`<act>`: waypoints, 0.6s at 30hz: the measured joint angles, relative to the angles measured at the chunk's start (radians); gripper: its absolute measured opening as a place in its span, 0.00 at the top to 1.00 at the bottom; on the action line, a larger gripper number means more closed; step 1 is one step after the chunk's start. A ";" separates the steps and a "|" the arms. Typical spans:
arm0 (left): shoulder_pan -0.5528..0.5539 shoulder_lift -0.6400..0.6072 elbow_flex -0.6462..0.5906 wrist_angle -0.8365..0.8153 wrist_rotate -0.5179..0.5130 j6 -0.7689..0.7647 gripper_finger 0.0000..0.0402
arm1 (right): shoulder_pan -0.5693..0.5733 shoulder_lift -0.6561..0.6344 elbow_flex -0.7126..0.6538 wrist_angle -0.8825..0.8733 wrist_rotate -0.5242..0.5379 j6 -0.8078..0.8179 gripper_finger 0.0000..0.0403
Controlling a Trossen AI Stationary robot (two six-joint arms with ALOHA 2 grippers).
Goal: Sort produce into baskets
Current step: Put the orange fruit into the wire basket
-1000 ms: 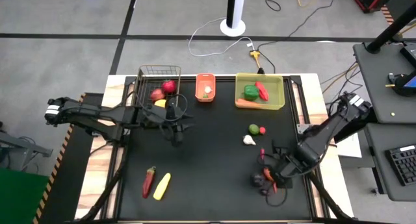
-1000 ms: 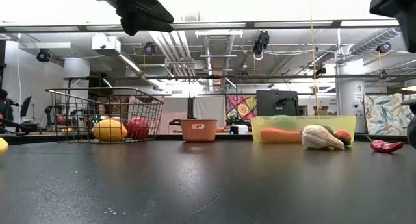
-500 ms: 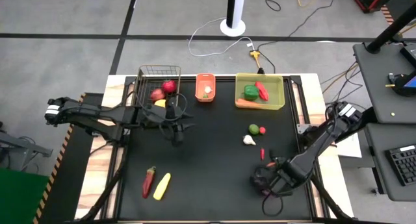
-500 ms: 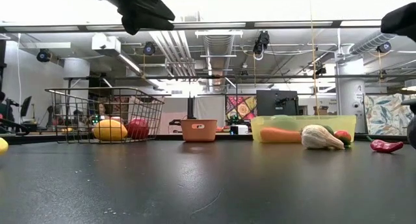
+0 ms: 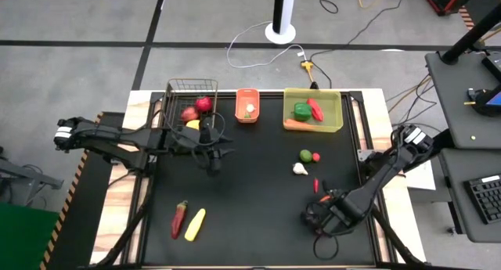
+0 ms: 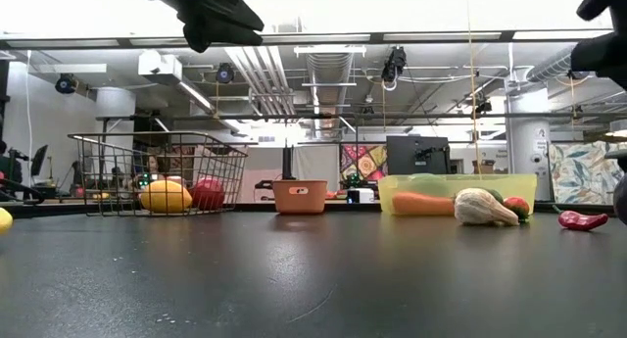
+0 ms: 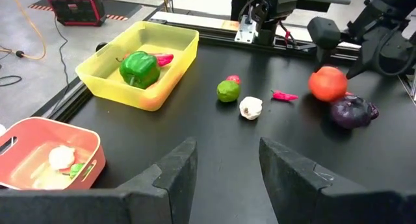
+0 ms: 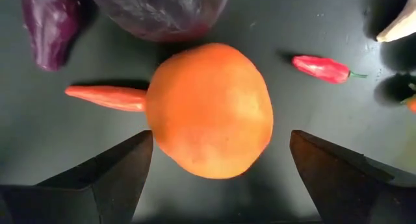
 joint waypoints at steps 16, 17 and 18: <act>0.000 0.000 0.000 0.001 0.000 0.000 0.63 | -0.077 0.002 -0.051 0.068 -0.004 -0.055 0.12; 0.000 0.000 0.000 0.001 0.000 0.000 0.63 | -0.082 0.002 -0.060 0.078 -0.015 -0.055 0.12; 0.000 0.000 0.000 0.001 0.000 0.000 0.63 | -0.087 0.002 -0.070 0.085 -0.023 -0.055 0.12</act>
